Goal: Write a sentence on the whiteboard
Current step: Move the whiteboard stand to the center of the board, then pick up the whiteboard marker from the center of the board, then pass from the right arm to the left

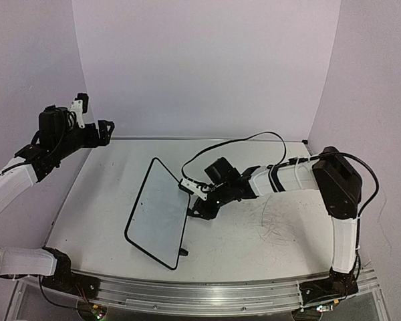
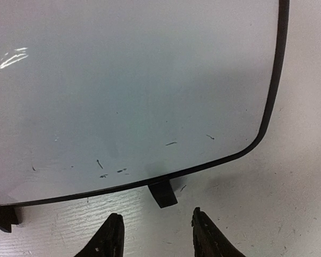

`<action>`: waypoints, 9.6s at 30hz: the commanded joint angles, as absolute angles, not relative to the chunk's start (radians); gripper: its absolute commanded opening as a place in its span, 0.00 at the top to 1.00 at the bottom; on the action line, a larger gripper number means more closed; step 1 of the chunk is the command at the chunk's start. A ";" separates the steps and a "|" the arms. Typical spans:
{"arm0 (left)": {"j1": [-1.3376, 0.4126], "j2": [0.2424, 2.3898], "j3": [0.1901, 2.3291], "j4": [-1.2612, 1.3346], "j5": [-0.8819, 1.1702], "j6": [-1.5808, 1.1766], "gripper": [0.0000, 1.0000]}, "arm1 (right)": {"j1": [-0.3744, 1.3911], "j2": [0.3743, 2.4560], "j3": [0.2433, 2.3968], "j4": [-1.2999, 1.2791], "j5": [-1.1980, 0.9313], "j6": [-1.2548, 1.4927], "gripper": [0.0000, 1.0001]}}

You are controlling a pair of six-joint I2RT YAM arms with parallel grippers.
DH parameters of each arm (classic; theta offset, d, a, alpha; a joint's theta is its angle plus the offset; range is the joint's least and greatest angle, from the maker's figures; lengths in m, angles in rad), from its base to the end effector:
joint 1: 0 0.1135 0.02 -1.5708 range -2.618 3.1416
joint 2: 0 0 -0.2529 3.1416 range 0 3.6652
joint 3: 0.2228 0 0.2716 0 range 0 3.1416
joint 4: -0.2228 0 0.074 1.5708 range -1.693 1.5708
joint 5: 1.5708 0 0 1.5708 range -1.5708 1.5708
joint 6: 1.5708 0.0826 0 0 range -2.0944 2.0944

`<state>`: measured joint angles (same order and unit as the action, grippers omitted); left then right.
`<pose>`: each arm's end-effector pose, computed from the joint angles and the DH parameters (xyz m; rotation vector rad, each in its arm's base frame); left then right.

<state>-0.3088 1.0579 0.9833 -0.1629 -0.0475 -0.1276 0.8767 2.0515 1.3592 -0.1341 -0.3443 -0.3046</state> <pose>0.3029 -0.0925 0.3371 0.1305 1.8114 -0.2672 0.2869 0.3883 0.1032 -1.4950 1.9326 0.6752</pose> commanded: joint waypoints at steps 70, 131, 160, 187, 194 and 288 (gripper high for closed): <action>-0.307 1.053 0.933 -0.083 -0.052 -0.117 0.01 | 1.015 1.945 1.009 0.191 0.482 0.589 1.00; -0.290 1.035 0.931 -0.074 -0.012 -0.126 0.00 | 0.562 1.345 0.959 -0.260 0.445 0.744 0.02; -0.290 1.030 0.941 -0.080 0.070 -0.160 0.01 | 0.473 2.243 1.799 -0.888 0.345 1.407 0.07; -0.291 1.012 0.940 -0.080 0.078 -0.163 0.01 | 0.473 2.357 1.860 -0.876 0.379 1.449 0.45; -0.290 1.011 0.940 -0.080 0.078 -0.163 0.01 | 0.473 2.313 1.798 -0.876 0.398 1.489 0.56; -1.070 1.701 1.294 0.249 0.298 -0.584 0.49 | 0.763 1.197 0.890 0.519 -0.143 0.651 1.00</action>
